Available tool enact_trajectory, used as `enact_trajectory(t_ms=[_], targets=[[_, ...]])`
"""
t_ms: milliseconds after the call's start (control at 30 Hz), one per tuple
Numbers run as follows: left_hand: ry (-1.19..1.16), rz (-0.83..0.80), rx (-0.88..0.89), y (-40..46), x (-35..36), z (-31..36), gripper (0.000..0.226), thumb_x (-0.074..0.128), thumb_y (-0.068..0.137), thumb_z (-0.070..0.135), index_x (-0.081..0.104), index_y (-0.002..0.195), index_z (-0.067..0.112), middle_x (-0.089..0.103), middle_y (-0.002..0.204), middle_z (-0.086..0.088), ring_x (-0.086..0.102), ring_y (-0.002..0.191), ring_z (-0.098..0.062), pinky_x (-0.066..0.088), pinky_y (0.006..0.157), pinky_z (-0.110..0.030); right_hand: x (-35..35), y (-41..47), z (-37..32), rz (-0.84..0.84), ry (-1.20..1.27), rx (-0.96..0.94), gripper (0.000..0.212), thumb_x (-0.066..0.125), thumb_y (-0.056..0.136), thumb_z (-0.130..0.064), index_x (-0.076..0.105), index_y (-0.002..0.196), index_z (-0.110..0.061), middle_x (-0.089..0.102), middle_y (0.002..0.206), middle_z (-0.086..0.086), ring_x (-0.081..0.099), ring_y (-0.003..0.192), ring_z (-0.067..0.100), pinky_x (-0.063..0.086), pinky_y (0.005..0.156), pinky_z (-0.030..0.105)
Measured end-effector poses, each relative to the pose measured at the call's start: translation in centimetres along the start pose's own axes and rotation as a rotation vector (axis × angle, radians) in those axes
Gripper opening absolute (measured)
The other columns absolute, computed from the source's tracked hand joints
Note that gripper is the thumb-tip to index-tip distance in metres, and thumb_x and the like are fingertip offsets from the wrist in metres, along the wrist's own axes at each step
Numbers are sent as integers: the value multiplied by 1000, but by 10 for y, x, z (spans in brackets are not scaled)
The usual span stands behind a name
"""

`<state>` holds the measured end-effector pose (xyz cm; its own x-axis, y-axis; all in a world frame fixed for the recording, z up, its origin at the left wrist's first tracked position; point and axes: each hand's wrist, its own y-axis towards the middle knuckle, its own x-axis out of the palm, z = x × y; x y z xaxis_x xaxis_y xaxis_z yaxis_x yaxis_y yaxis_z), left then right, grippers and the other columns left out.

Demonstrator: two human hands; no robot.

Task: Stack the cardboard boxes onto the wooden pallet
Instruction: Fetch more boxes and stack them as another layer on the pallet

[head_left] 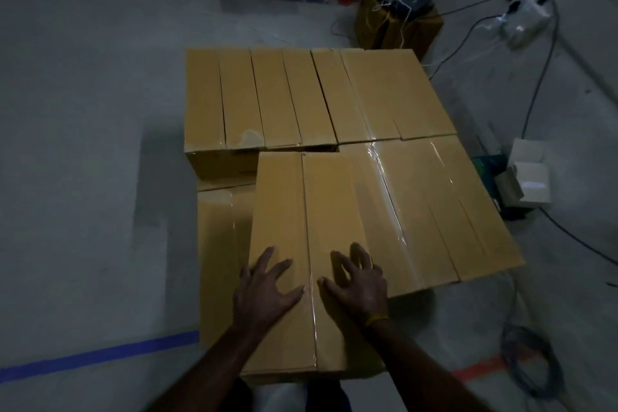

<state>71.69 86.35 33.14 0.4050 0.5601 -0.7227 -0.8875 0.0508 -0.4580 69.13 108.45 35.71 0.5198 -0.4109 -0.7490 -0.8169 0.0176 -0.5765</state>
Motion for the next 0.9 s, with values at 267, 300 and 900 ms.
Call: enact_trajectory(t_ms=[267, 300, 900], targets=[[-11, 89, -133, 102, 88, 22, 70, 48, 76, 81, 39, 141, 57, 0, 163, 25, 20, 148, -29, 27, 116, -47, 1, 126, 74, 71, -111, -154, 81, 39, 74, -83, 27, 149, -52, -3, 165, -6, 19, 145, 32, 32, 113, 49], [-16, 99, -120, 117, 102, 17, 70, 47, 77, 81, 38, 142, 56, -1, 163, 23, 20, 149, -29, 22, 118, -48, 4, 142, 82, 74, -120, -167, 82, 38, 74, -82, 27, 149, -51, -3, 166, -3, 17, 146, 34, 32, 112, 50], [13, -3, -246, 132, 118, 28, 78, 53, 93, 61, 17, 158, 36, -2, 167, -5, 1, 152, -36, 22, 119, -53, 7, 161, 114, -251, -297, -293, 85, 56, 95, -50, 2, 159, -32, -17, 165, 3, -10, 152, 33, 9, 119, 62]])
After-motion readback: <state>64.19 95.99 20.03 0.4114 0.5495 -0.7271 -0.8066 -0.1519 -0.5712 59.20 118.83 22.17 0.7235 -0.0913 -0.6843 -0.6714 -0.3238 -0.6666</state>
